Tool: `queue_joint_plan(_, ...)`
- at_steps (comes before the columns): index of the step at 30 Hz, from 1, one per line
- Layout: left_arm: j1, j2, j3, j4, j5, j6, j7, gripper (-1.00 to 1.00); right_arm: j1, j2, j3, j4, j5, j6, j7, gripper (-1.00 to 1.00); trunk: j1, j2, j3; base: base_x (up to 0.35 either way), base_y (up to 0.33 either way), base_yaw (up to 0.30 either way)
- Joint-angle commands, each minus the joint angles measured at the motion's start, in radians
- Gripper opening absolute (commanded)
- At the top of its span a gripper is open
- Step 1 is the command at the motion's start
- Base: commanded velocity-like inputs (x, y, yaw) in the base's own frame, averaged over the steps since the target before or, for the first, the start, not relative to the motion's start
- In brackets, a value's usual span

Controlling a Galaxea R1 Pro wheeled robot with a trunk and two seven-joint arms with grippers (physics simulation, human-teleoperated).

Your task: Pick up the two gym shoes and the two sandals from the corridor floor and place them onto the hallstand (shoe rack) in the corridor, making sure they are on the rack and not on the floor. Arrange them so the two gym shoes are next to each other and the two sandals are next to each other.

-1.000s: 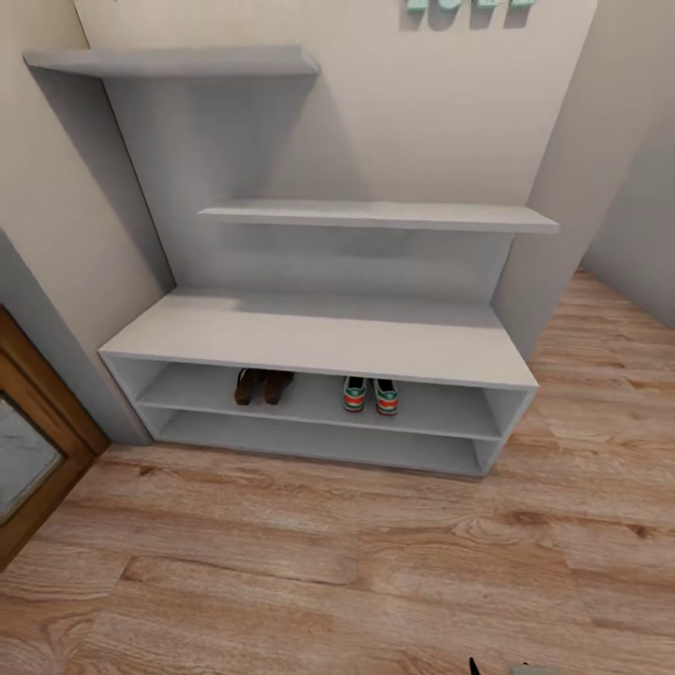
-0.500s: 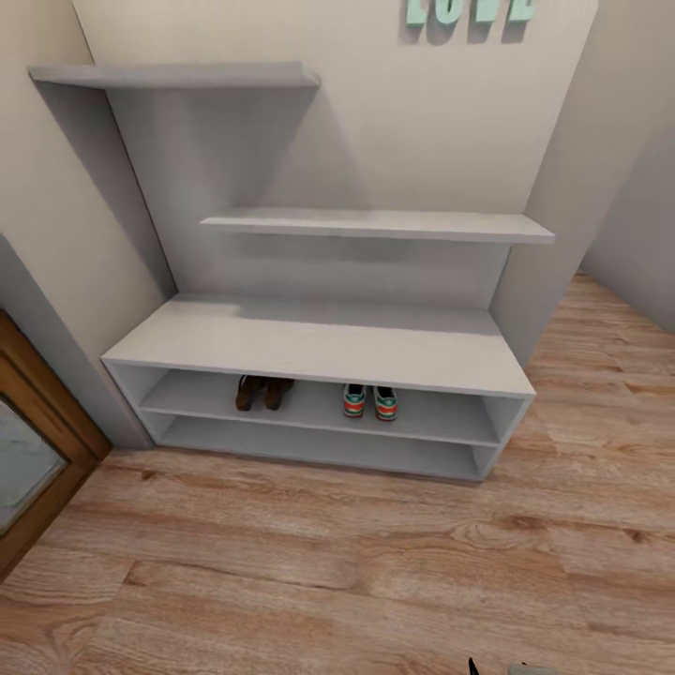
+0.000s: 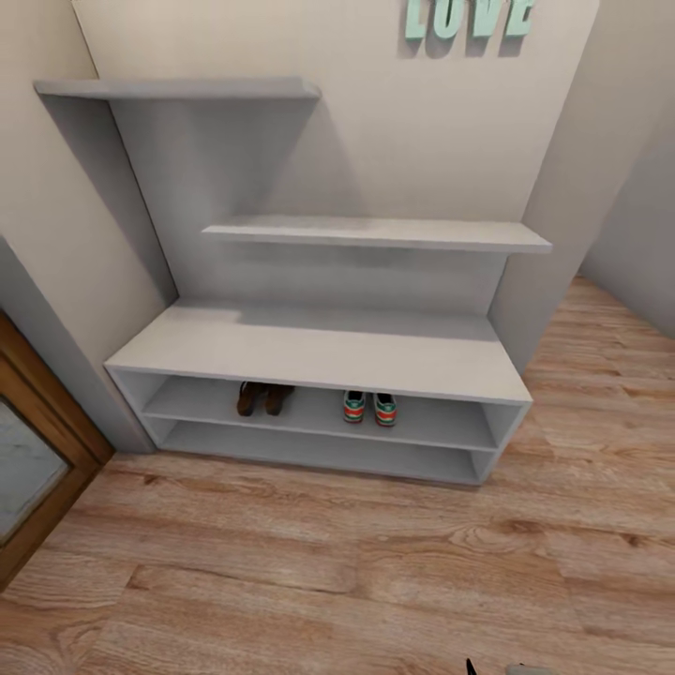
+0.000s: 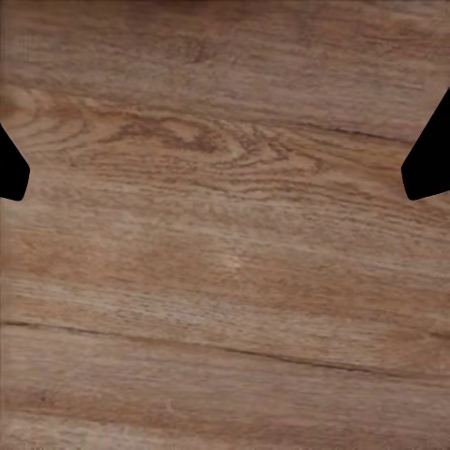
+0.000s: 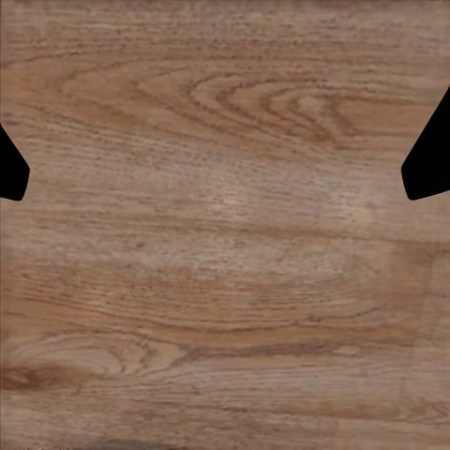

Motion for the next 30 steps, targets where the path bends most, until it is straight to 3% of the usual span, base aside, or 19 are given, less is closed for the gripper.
queue_joint_plan(1, -0.001, -0.001, 0.009, 0.0, -0.008, -0.004, -0.007, 1.0, -0.001, 0.0, 0.006, 0.001, -0.01, -0.003, 0.003, 1.0, -0.004, 0.007, 0.003, 0.0, 0.0, 0.0)
queue_joint_plan(30, -0.001, 0.0, 0.011, 0.001, -0.007, -0.004, -0.007, 1.0, -0.001, 0.002, 0.006, 0.0, -0.01, -0.003, 0.003, 1.0, -0.115, 0.21, 0.093, 0.0, 0.0, 0.0)
